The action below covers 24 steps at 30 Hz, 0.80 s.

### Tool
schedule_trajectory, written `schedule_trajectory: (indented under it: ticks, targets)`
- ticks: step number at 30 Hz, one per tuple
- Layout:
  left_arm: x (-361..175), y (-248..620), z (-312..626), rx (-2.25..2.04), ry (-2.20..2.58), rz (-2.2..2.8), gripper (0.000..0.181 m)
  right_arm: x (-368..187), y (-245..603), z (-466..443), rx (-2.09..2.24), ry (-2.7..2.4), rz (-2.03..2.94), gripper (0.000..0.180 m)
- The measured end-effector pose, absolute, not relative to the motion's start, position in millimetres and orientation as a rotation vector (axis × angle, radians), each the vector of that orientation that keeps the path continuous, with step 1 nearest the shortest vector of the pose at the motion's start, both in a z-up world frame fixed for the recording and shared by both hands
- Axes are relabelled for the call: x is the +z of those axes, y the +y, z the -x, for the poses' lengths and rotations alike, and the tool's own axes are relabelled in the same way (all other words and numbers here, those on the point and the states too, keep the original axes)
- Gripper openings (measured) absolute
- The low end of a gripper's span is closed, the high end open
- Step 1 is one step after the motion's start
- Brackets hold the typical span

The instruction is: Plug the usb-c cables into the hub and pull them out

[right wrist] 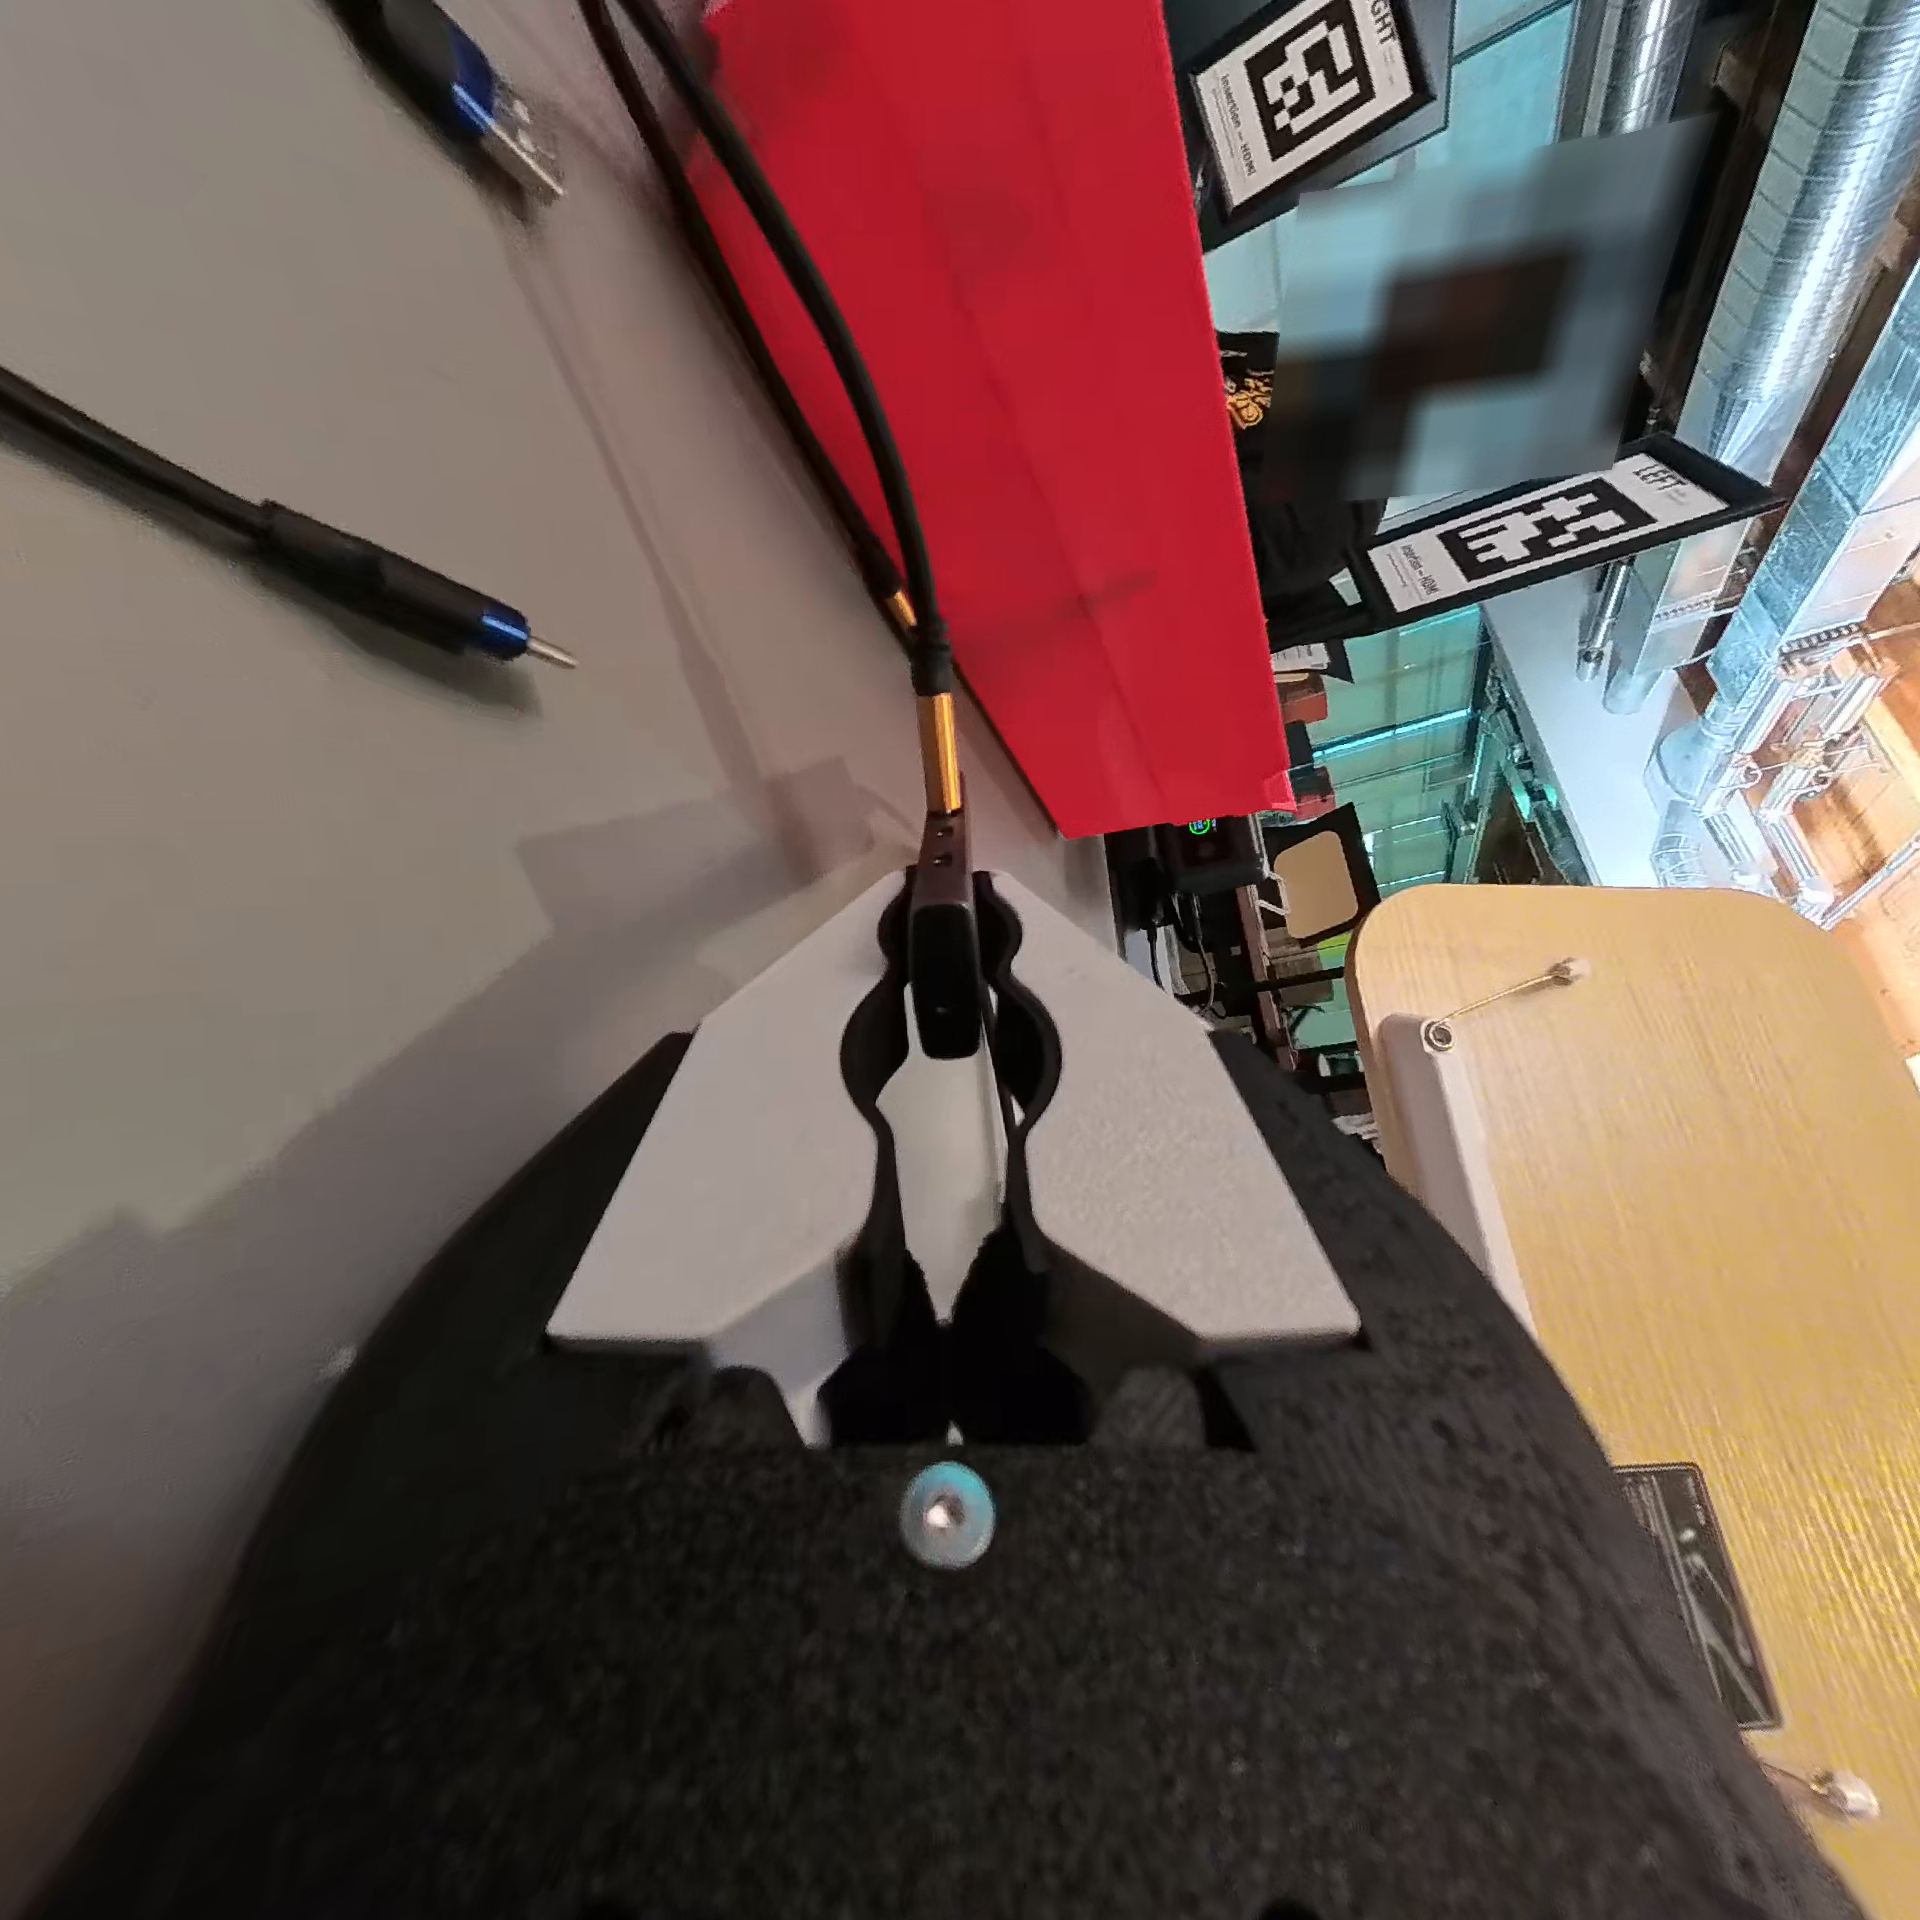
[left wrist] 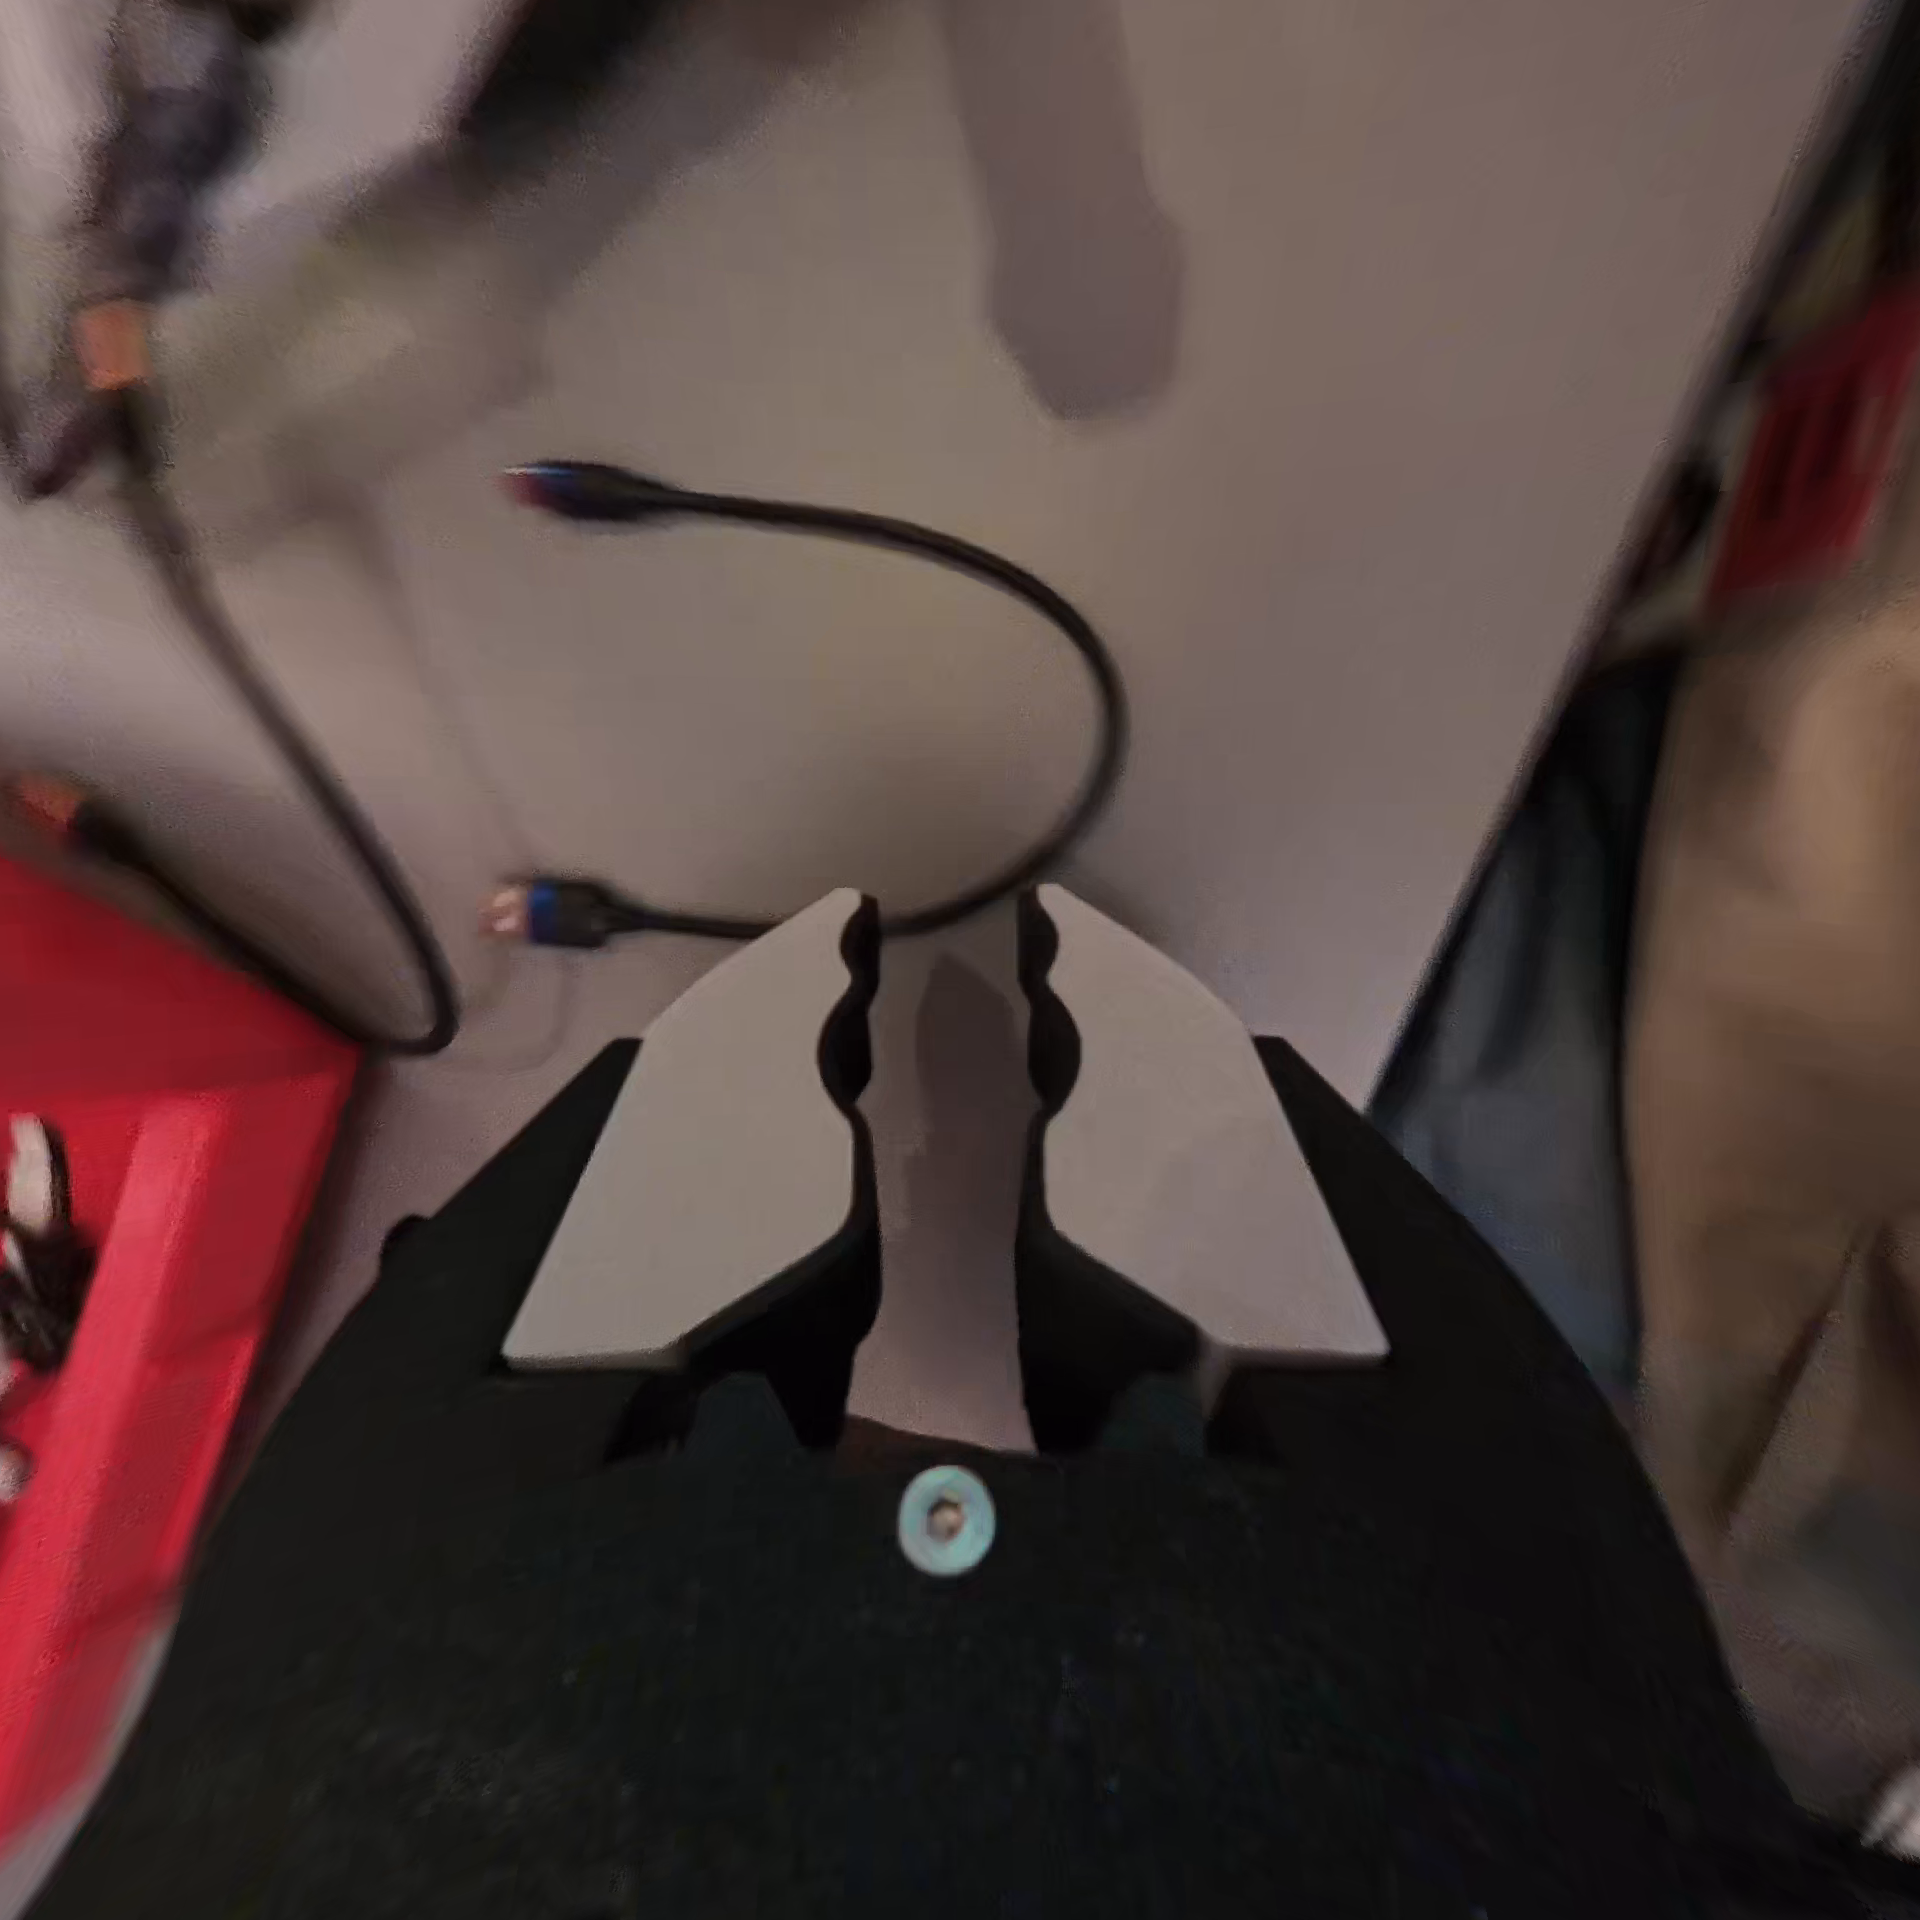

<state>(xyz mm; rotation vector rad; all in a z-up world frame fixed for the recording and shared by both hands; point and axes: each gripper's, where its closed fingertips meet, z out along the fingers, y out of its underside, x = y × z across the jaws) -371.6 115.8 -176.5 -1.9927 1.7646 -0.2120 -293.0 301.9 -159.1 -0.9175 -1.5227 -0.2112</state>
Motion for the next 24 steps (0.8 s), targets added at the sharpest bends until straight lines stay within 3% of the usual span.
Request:
schedule_trajectory:
  ticks: [2, 5, 11, 16, 17, 19, 24]
  targets:
    - [-156, 134, 353, -0.368, 1.405, 2.11, 0.042, -158, 303, 293, -0.203, -1.516, 0.924, 0.009]
    - [-142, 162, 314, -0.619, 0.869, 2.243, 0.046, -158, 303, 293, -0.208, -1.516, 0.922, 0.009]
    - [-179, 197, 304, -0.462, 0.494, 2.427, 0.032, -157, 302, 293, -0.205, -1.507, 0.923, 0.009]
    - [-194, 186, 301, -0.404, 0.567, 2.434, 0.033, -155, 302, 293, -0.205, -1.5, 0.919, 0.009]
    - [-195, 185, 301, -0.367, 0.607, 2.419, 0.03, -154, 302, 293, -0.204, -1.498, 0.916, 0.009]
    - [-198, 182, 300, -0.274, 0.744, 2.351, 0.004, -152, 300, 294, -0.195, -1.493, 0.904, 0.009]
    - [-193, 168, 296, -0.187, 1.176, 2.157, 0.002, -141, 278, 301, -0.003, -1.494, 0.836, 0.009]
